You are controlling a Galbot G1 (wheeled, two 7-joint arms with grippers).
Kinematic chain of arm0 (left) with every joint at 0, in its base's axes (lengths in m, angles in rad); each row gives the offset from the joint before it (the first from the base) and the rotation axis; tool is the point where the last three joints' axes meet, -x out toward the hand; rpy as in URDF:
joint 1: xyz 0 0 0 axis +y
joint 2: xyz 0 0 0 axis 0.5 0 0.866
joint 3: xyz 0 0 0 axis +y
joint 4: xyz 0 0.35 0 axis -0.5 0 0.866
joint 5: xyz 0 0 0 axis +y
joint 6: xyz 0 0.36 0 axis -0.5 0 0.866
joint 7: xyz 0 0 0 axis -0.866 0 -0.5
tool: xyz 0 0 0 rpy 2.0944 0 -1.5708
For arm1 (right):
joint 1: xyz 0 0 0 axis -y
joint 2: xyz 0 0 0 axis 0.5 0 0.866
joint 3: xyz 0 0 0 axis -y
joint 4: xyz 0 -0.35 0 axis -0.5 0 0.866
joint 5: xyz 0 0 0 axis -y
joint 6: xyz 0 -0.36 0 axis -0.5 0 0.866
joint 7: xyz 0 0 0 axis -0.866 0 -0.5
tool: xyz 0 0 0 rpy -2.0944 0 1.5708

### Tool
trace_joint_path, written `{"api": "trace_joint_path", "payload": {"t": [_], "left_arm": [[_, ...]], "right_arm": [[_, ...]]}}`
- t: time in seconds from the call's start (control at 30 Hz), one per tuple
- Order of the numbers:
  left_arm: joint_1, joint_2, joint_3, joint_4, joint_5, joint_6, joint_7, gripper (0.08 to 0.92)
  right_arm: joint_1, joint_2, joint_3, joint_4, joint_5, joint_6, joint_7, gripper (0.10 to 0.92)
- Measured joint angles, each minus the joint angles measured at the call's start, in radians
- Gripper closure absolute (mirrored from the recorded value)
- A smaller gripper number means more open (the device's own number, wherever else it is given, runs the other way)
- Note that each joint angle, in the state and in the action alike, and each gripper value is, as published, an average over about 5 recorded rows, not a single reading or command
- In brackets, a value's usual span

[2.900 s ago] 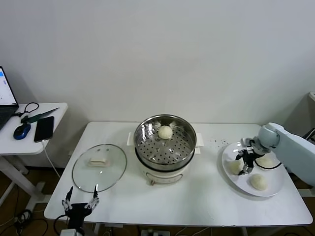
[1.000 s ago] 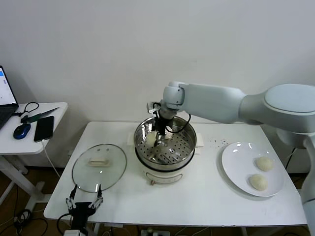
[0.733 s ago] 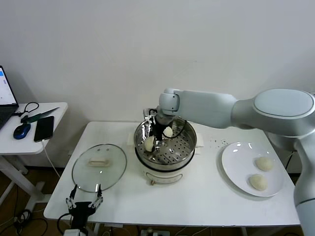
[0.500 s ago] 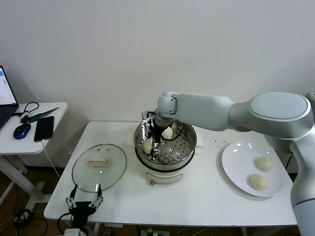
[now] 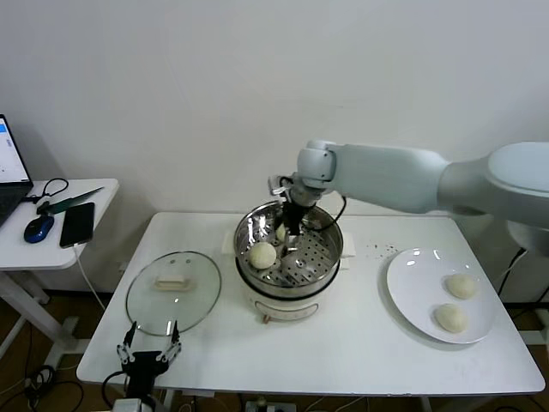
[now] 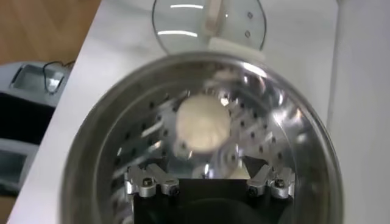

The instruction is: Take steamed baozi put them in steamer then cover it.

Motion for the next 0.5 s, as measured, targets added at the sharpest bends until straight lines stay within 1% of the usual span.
{"api": "trace_joint_path", "payload": {"t": [0.23,0.5], "left_arm": [[-0.003,0.0,-0.001,0.0,0.0,0.001,0.0,0.177],[-0.003,0.008,-0.003,0.0,0.001,0.001,0.001,0.177]], "right_arm": [[0.084,-0.2,-0.038,0.105,-0.066,0.031,-0.054,0.203],[0.052,-0.467,-0.023,0.212,-0.22,0.054,-0.071,0.203]]}}
